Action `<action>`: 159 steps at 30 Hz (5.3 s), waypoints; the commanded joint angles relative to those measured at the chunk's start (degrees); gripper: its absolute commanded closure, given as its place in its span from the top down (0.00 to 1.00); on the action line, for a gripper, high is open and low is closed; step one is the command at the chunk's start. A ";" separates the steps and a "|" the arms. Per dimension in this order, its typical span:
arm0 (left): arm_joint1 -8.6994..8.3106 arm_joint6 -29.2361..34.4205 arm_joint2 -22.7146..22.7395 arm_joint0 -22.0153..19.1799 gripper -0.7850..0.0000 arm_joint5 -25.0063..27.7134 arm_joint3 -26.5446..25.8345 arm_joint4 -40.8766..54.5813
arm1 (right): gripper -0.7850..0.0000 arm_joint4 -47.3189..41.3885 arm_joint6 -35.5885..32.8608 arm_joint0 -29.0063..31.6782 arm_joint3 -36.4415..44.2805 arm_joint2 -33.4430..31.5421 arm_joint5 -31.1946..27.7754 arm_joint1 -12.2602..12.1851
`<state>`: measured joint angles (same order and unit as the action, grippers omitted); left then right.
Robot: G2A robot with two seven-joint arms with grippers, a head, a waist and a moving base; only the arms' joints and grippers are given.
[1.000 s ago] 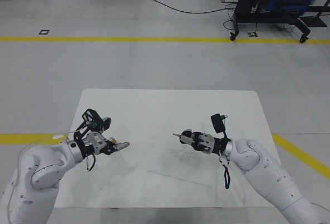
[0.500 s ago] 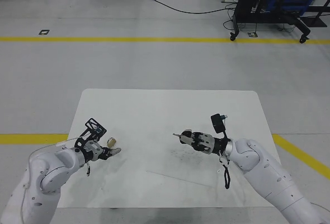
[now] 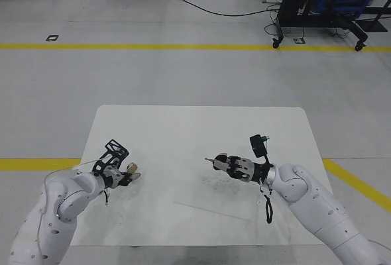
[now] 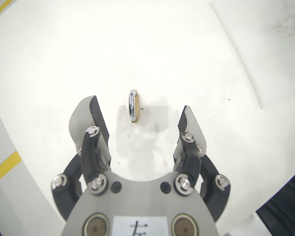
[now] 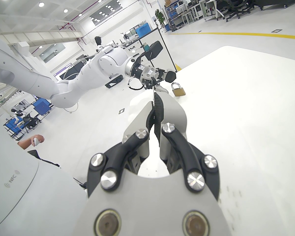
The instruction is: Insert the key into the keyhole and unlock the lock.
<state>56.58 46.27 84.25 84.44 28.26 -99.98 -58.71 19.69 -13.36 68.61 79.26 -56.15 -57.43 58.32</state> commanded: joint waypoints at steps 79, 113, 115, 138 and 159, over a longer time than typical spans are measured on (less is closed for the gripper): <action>3.33 3.88 -15.09 -20.93 0.00 3.45 19.56 63.20 | 0.00 -5.77 4.95 -4.96 -3.12 7.94 0.02 4.05; 6.53 5.73 -22.87 -26.79 0.00 -29.49 26.16 85.09 | 0.00 -31.21 1.94 0.40 5.14 14.75 14.50 6.55; 6.94 5.20 -23.56 -27.88 0.00 -30.93 27.02 86.21 | 0.00 -37.17 -0.16 2.72 9.22 14.32 20.32 6.13; 8.00 0.21 -24.37 -28.29 0.00 -32.06 27.58 87.60 | 0.00 -24.42 12.68 11.50 22.68 10.33 46.72 4.99; 8.91 -1.82 -25.22 -27.91 0.00 -33.94 27.33 86.58 | 0.00 -18.67 31.46 10.08 19.09 16.26 57.36 11.18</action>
<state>65.45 44.21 58.96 56.48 -5.65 -72.72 27.43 1.34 17.96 78.80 98.53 -39.69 -0.10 69.33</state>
